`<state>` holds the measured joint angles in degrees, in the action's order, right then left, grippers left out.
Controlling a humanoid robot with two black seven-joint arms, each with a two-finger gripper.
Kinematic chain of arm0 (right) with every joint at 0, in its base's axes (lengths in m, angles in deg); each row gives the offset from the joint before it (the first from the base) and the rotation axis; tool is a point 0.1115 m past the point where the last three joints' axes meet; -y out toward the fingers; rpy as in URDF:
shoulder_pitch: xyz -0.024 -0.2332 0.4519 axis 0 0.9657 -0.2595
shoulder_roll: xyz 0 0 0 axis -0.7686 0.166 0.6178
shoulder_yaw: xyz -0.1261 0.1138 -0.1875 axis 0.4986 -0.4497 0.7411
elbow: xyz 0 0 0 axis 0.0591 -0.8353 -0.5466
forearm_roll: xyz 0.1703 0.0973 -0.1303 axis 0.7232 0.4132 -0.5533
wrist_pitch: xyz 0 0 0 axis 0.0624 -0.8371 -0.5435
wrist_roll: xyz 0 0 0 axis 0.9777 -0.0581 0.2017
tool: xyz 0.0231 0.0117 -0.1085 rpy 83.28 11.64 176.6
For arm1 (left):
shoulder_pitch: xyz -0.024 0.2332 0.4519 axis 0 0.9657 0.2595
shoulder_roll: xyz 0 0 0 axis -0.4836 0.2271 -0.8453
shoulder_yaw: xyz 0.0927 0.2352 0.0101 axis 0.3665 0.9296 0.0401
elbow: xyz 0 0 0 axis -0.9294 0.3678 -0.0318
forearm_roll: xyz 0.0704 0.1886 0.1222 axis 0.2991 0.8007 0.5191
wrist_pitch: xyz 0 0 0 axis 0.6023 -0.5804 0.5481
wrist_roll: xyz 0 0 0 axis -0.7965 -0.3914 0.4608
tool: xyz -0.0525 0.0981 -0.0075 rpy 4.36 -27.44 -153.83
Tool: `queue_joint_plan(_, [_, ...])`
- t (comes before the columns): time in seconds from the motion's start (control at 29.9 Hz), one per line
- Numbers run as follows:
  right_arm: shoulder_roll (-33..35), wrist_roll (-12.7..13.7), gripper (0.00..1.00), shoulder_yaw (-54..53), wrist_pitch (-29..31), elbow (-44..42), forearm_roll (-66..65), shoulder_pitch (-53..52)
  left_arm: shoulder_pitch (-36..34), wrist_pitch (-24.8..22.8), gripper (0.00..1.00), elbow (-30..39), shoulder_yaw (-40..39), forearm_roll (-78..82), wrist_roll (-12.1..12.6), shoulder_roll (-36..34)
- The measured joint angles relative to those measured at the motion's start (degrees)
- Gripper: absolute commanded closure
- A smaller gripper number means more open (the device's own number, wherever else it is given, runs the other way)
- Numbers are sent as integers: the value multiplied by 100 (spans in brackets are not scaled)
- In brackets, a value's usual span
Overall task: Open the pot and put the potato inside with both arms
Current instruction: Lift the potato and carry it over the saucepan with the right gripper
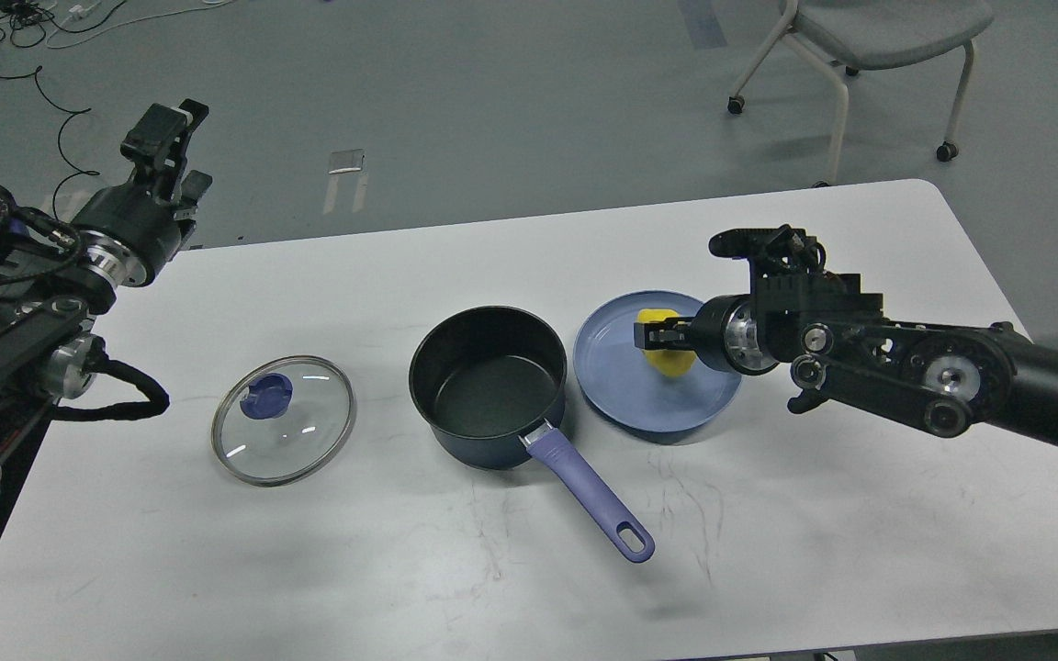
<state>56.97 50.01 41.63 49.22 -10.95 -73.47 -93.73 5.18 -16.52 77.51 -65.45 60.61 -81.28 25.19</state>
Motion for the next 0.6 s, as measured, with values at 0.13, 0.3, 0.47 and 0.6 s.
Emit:
queue_joint_plan(0.13, [-72, -23, 83, -98, -24, 6, 1, -421, 0, 0, 2, -1, 0, 0, 1, -3])
queue_joint_plan(0.3, [-560, -37, 83, -87, -31, -8, -11, -813, -17, -1, 2, 1, 0, 0, 1, -19])
queue_joint_plan(0.47, [-1231, -30, 82, 38, -30, -72, -49, -885, -27, -2, 2, -2, -15, -9, 1, -17])
queue_joint_plan(0.6, [-1587, -26, 82, 311, -31, -75, -66, -892, -28, -2, 2, 1, -8, -9, 1, -12])
